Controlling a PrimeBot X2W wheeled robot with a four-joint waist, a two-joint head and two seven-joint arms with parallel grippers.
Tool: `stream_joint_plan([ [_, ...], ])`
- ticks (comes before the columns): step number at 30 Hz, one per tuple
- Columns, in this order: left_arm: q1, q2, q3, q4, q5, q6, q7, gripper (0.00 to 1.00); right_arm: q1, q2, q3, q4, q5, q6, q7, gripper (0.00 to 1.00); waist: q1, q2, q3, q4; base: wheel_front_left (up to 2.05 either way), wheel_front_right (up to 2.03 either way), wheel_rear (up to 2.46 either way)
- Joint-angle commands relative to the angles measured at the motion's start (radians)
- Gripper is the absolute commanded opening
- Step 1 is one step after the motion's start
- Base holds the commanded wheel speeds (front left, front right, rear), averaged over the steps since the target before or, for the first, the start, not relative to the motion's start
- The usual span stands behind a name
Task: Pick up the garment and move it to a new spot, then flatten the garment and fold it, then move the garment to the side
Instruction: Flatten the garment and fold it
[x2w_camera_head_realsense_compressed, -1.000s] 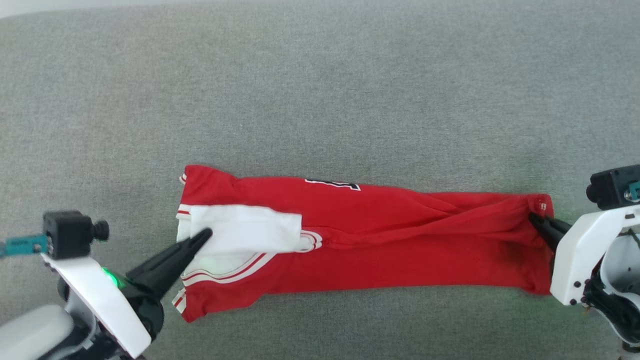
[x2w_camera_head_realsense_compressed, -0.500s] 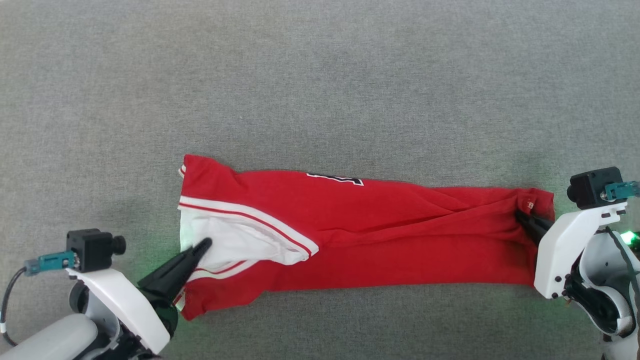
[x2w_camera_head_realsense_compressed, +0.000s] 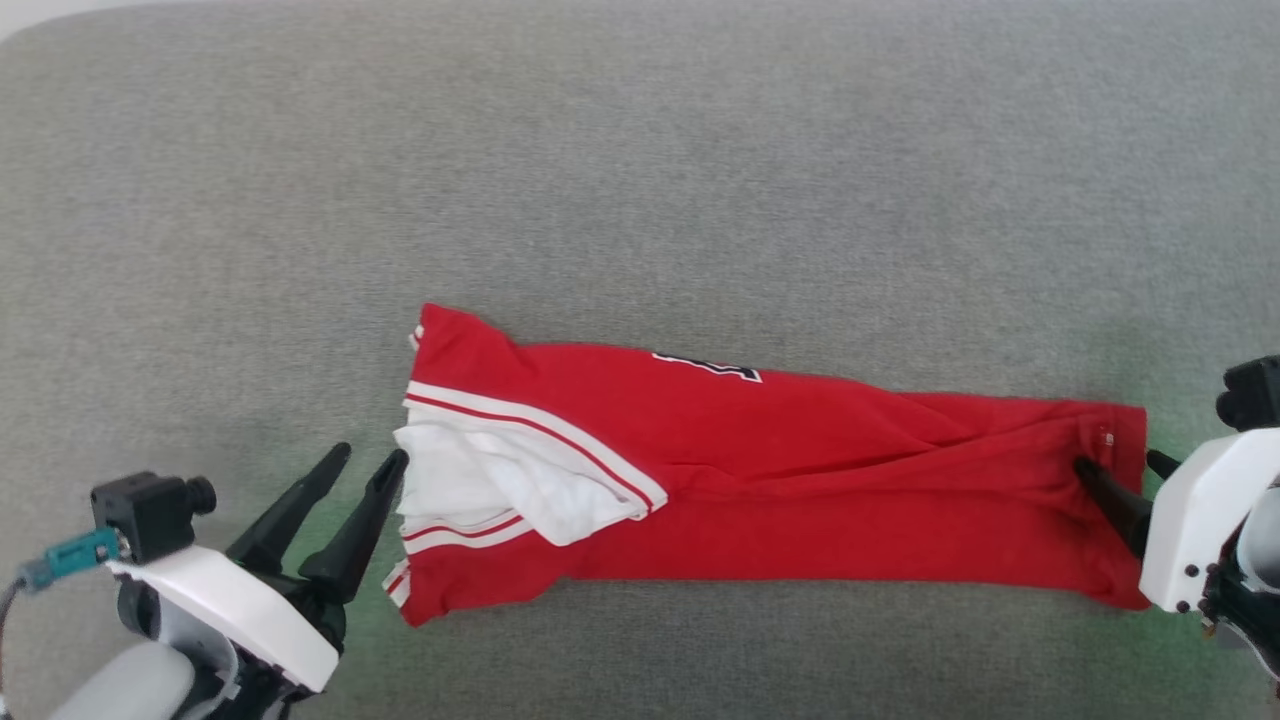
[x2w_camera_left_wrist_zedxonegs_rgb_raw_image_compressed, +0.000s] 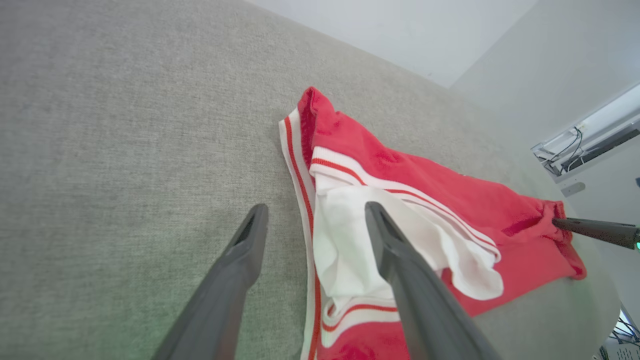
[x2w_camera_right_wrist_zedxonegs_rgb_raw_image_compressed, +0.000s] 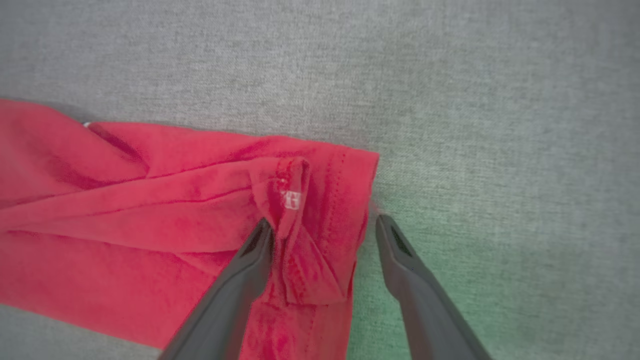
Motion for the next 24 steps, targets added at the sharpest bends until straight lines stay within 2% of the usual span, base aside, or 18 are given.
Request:
stream_joint_plan([
  [1, 0.035, -0.035, 0.050, 0.013, 0.034, 0.001, -0.005, 1.00, 0.009, 0.008, -0.018, 0.013, 0.010, -0.001, 0.012, 1.00, 0.0000, 0.0000, -0.014, 0.020, 0.00, 0.00, 0.00],
  [4, 0.079, -0.090, 0.129, 0.064, 0.144, 0.001, -0.005, 1.00, 0.016, 0.023, -0.045, 0.046, 0.018, -0.001, 0.031, 1.00, 0.0000, 0.0000, -0.029, 0.041, 0.00, 0.00, 0.00],
  [6, 0.108, -0.151, 0.187, 0.092, 0.184, 0.001, -0.005, 1.00, 0.027, 0.033, -0.060, 0.075, 0.024, -0.001, 0.046, 1.00, 0.0000, 0.0000, -0.040, 0.056, 0.00, 0.00, 0.00],
  [9, 0.127, -0.179, 0.236, 0.110, 0.251, 0.001, -0.005, 1.00, 0.037, 0.040, -0.069, 0.102, 0.030, -0.001, 0.062, 1.00, 0.0000, 0.0000, -0.048, 0.069, 0.00, 0.00, 0.00],
  [11, 0.148, -0.218, 0.281, 0.116, 0.312, 0.002, -0.005, 1.00, 0.039, 0.048, -0.078, 0.128, 0.029, -0.001, 0.073, 1.00, 0.0000, 0.0000, -0.055, 0.079, 0.00, 0.00, 0.00],
  [17, 0.204, -0.307, 0.444, 0.055, 0.541, 0.002, -0.005, 1.00, 0.038, 0.065, -0.096, 0.200, 0.020, -0.001, 0.100, 1.00, 0.0000, 0.0000, -0.064, 0.099, 0.00, 0.00, 0.00],
  [22, 0.242, -0.342, 0.495, -0.011, 0.678, 0.002, -0.005, 1.00, 0.027, 0.083, -0.094, 0.229, 0.012, -0.001, 0.106, 1.00, 0.0000, 0.0000, -0.067, 0.102, 0.00, 0.00, 0.00],
  [23, 0.247, -0.347, 0.497, -0.022, 0.693, 0.002, -0.005, 1.00, 0.024, 0.085, -0.091, 0.233, 0.011, -0.001, 0.109, 0.77, 0.0000, 0.0000, -0.067, 0.102, 0.00, 0.00, 0.00],
  [24, 0.251, -0.351, 0.501, -0.032, 0.703, 0.002, -0.005, 1.00, 0.022, 0.088, -0.091, 0.235, 0.009, -0.001, 0.107, 0.45, 0.0000, 0.0000, -0.067, 0.102, 0.00, 0.00, 0.00],
])
